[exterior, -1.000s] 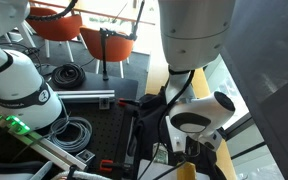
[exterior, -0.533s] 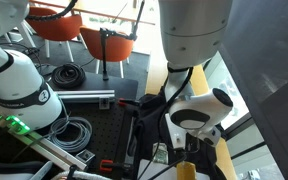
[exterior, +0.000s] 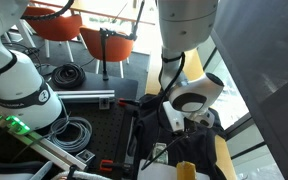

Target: Zip up the jersey

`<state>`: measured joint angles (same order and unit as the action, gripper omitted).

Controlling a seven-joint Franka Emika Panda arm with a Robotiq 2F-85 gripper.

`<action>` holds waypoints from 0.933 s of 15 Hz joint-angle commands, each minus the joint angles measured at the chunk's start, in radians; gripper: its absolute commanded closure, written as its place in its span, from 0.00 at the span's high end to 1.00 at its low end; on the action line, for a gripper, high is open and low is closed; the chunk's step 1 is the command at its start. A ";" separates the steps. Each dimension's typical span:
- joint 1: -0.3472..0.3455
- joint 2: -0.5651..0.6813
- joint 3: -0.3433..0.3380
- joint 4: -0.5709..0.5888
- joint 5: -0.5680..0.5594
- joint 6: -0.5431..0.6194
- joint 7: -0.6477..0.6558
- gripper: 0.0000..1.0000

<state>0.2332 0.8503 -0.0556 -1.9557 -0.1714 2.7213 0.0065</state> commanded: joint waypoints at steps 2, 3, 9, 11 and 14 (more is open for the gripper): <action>0.088 -0.082 0.006 0.006 -0.018 -0.191 0.088 0.02; 0.099 -0.092 0.011 0.019 -0.020 -0.232 0.099 0.02; 0.135 -0.120 0.058 0.104 -0.043 -0.418 0.126 0.02; 0.140 -0.113 0.080 0.124 -0.048 -0.448 0.125 0.02; 0.150 -0.084 0.119 0.163 -0.038 -0.485 0.121 0.02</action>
<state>0.3689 0.7545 0.0160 -1.8347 -0.2103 2.3027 0.1080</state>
